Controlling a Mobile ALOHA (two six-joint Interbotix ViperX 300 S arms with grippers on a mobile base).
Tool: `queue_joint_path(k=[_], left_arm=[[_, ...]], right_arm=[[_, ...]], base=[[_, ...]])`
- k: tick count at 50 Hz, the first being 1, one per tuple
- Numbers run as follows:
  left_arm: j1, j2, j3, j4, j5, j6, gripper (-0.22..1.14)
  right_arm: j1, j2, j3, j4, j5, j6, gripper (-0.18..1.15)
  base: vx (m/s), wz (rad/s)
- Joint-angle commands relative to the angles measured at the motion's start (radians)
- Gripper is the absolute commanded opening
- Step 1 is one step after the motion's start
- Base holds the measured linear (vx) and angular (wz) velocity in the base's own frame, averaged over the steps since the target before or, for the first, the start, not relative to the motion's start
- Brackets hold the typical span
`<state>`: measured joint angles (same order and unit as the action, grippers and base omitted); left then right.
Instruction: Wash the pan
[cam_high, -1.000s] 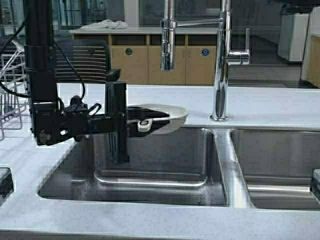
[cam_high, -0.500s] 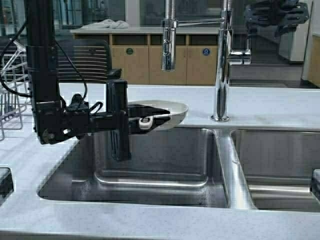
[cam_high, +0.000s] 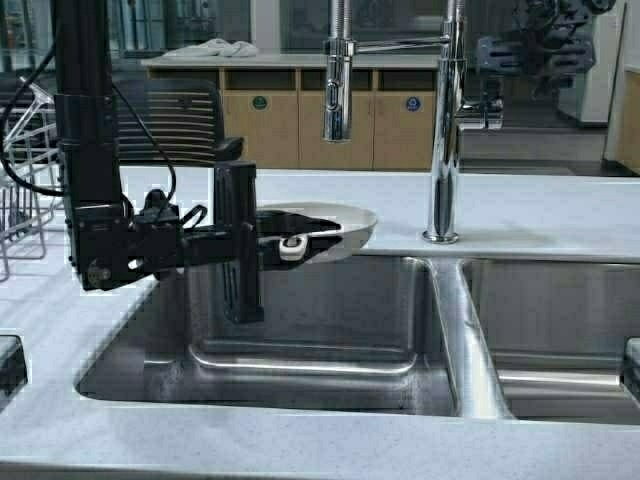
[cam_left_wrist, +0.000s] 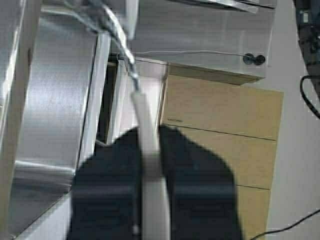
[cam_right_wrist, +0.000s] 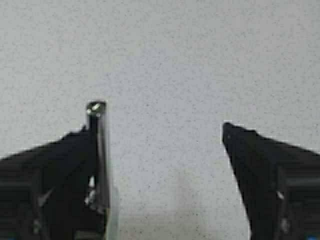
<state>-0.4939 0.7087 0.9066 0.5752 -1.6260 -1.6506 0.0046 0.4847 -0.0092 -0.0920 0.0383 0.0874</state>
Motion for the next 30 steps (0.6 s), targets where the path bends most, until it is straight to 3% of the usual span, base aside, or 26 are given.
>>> queue_joint_path(k=[1, 20, 30], left_arm=[[-0.002, -0.020, -0.011, -0.002, -0.018, 0.008, 0.02], [-0.002, -0.015, -0.021, -0.002, -0.018, 0.005, 0.02], [-0.002, -0.011, -0.023, -0.002, -0.018, 0.005, 0.02]], right_arm=[[-0.038, -0.005, -0.051, 0.018, -0.002, 0.025, 1.03], [-0.187, -0.028, 0.014, 0.051, 0.015, 0.112, 1.03], [-0.186, -0.103, 0.055, 0.063, 0.012, 0.106, 1.03]], base=[[0.00, 0.00], [0.00, 0.00], [0.00, 0.02]])
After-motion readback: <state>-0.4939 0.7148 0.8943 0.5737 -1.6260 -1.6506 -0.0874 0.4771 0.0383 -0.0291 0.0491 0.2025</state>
